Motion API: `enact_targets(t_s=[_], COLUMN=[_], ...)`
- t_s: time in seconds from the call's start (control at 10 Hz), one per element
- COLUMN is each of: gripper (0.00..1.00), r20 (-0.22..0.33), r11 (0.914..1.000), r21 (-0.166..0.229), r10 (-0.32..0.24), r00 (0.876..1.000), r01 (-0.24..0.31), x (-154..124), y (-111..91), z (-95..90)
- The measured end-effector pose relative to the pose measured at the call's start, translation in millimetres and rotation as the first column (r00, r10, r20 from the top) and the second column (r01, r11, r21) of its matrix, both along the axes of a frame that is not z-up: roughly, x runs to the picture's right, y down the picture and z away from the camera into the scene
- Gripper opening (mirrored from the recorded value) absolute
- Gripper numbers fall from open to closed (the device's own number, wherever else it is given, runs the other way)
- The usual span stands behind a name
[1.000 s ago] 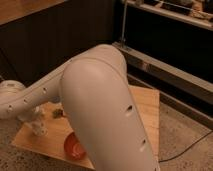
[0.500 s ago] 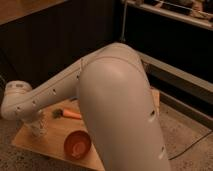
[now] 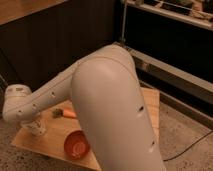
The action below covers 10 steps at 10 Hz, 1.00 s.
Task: Knock the bottle over
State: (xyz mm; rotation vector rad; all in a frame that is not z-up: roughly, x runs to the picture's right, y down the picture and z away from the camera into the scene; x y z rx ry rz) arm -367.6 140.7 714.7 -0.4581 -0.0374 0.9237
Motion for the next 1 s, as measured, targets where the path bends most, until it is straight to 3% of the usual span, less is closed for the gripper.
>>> enact_targets(t_s=[0.5,0.8,1.0], gripper=[0.0,0.0,0.0], r20=[0.056,0.027,-0.012], r11=[0.9984,0.998,0.9999], r21=[0.019,0.026,-0.011], r10=[-0.054,-0.058,-0.007], r00=[0.997,0.998,1.0], r01=[0.053,0.057,0.007], x=[-37.5,-26.9,-10.5], y=[-3.0,-9.3,-13.3], z=[-8.0,-4.9,-3.6])
